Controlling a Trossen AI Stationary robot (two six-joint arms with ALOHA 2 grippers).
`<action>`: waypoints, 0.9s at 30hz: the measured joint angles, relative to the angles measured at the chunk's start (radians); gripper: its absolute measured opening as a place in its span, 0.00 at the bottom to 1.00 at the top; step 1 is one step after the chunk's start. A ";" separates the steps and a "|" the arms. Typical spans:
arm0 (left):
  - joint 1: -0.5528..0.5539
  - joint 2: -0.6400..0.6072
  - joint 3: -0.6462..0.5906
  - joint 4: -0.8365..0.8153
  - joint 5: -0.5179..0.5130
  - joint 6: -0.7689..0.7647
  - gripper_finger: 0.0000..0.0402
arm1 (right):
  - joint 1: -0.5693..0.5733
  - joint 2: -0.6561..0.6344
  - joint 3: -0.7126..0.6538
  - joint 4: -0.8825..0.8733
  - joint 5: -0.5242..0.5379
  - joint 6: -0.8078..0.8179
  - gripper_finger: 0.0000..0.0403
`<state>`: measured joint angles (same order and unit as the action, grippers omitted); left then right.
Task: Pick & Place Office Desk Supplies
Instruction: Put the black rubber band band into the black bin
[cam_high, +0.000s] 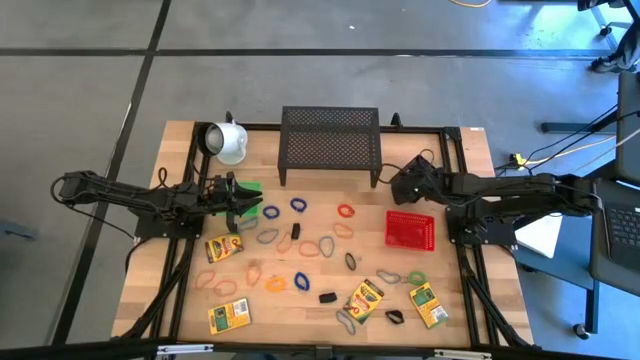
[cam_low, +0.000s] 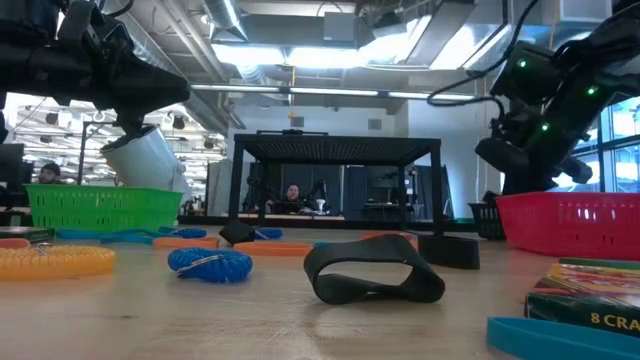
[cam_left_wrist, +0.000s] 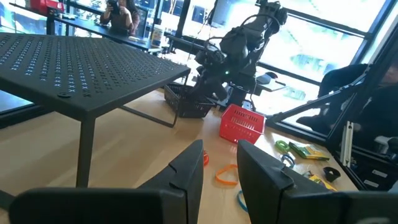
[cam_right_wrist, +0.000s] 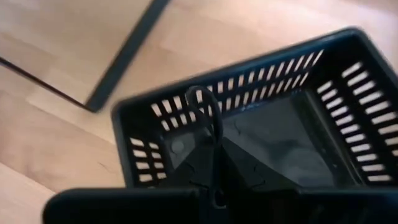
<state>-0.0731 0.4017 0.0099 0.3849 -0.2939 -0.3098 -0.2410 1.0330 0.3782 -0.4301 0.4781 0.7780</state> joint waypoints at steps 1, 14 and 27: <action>0.000 0.000 0.000 0.000 0.000 0.000 0.23 | 0.000 0.009 0.000 -0.001 0.000 0.000 0.05; 0.000 0.000 0.000 0.000 0.000 -0.001 0.23 | -0.001 0.023 0.000 0.001 0.000 -0.004 0.12; 0.000 0.000 0.000 0.000 0.000 0.000 0.23 | -0.001 0.023 0.000 0.000 0.001 -0.016 0.40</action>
<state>-0.0731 0.4017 0.0101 0.3851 -0.2939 -0.3099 -0.2417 1.0561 0.3786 -0.4301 0.4794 0.7623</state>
